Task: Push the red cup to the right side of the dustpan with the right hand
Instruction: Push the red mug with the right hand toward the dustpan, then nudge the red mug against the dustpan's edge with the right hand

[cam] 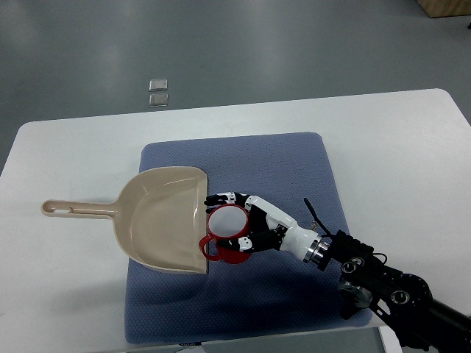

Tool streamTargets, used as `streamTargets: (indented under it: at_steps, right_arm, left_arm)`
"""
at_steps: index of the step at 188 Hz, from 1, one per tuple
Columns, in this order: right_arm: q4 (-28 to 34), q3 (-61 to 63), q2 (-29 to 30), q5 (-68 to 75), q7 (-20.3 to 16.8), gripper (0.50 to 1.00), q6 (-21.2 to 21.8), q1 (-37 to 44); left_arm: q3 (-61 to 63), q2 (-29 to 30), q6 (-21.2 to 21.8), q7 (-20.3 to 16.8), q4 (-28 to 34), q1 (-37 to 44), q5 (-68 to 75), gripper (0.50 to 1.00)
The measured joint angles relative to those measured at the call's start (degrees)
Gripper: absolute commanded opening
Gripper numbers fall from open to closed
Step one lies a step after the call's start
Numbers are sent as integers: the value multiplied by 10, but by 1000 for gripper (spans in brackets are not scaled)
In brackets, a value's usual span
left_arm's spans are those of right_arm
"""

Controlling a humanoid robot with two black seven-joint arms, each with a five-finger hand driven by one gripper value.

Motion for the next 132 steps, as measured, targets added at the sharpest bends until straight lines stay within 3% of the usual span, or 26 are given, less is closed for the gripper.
streamTargets:
  at_steps: [132]
  right_arm:
    - [0, -5, -15, 1, 0, 897, 4, 2]
  left_arm:
    - [0, 0, 0, 0, 0, 0, 0, 1000]
